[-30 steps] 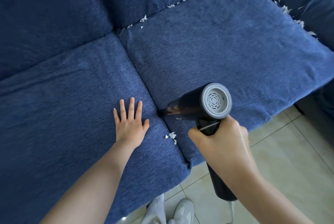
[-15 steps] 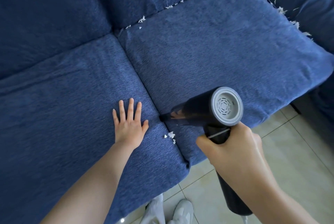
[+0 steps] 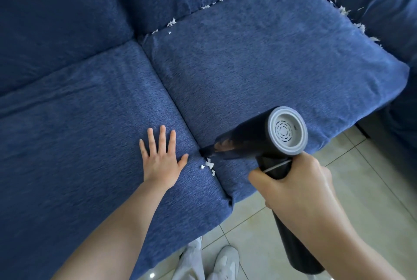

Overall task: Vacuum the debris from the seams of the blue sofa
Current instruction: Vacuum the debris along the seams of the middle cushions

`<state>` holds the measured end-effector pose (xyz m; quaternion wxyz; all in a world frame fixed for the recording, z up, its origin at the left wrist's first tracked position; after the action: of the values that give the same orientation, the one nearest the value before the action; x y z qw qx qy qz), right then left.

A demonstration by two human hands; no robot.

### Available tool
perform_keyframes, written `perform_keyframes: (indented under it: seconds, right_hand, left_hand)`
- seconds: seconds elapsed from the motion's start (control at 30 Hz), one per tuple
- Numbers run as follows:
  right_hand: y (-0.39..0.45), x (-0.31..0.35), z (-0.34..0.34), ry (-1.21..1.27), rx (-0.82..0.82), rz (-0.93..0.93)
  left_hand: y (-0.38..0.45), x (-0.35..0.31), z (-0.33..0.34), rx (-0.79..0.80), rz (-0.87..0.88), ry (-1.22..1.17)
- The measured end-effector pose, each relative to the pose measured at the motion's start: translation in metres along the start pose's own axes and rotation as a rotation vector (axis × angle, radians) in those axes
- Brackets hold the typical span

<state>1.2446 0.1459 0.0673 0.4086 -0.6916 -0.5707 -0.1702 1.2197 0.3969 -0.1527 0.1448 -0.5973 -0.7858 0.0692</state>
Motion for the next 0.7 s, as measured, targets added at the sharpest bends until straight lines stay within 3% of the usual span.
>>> perform_keyframes:
  seconds: [0.7]
  right_hand:
    - [-0.017, -0.018, -0.012, -0.006, 0.024, 0.022]
  left_hand:
    - [-0.015, -0.012, 0.0, 0.079, 0.02, 0.067]
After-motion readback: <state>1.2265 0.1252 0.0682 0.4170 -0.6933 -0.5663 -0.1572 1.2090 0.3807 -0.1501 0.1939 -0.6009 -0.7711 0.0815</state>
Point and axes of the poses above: each hand's wrist, its own y-axis towards the middle knuckle, its own z-axis out of the palm, x = y × z, the point moved 3 cm from there along y, towards the middle knuckle, and after that the axes turned 6 degrees about y, right-handed, at the moved point
